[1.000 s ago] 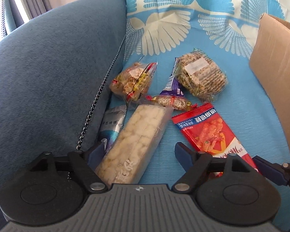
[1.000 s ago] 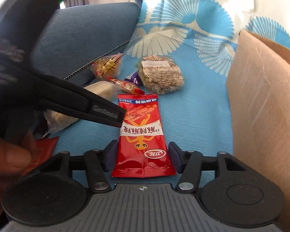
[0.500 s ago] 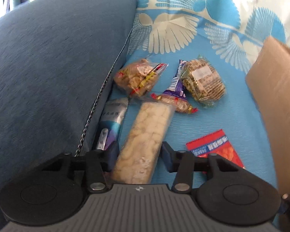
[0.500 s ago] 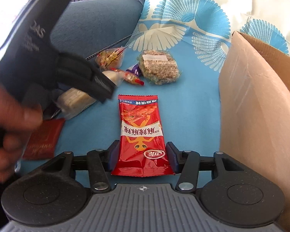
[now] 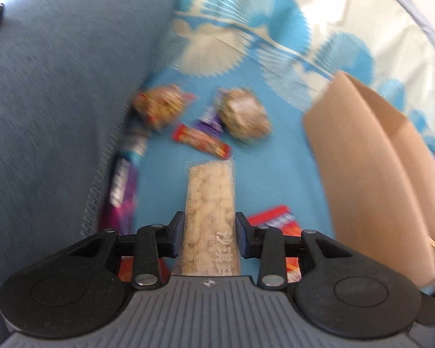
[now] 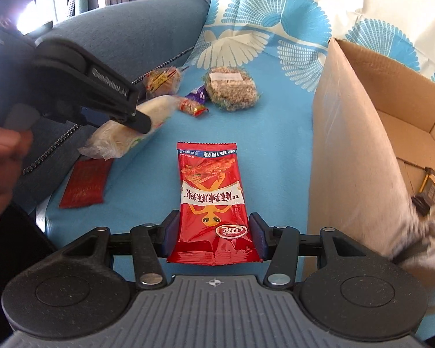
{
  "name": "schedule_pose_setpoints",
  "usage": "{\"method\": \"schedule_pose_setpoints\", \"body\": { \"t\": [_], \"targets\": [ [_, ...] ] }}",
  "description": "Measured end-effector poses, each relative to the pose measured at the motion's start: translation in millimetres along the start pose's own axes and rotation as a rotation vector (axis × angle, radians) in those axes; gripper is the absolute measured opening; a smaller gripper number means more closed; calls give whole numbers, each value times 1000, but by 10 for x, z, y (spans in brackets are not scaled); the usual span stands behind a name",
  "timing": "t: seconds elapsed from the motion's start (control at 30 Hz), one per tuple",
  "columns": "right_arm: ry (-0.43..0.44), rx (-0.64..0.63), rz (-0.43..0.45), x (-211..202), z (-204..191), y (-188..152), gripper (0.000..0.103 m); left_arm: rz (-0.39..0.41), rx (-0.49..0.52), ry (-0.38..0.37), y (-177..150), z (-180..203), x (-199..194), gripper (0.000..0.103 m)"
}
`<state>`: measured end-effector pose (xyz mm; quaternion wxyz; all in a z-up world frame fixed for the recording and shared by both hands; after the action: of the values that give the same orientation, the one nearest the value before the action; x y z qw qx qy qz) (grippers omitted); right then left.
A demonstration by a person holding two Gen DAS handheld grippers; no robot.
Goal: Organize snacks
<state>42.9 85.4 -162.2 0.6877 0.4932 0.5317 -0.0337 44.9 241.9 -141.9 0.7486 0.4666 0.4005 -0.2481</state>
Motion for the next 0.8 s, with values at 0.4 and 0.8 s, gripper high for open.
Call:
{"method": "schedule_pose_setpoints", "body": {
  "t": [0.4,0.8],
  "targets": [
    [29,1,-44,-2,-16,-101,55,-160,38,34,-273,168,120,41],
    [55,25,-12,43,5,-36,59,-190,67,60,-326,166,210,48]
  ]
}}
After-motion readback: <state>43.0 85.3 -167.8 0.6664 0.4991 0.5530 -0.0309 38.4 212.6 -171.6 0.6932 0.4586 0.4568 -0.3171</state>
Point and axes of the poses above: each gripper's, at about its wrist camera, not at the fingertips, and x roughly the way its jaws point, z to its right, y to its top, the point moved 10 cm from there along x, roughly the way its jaws point, and after that the axes turned 4 degrees about -z, right-handed, at the moved point
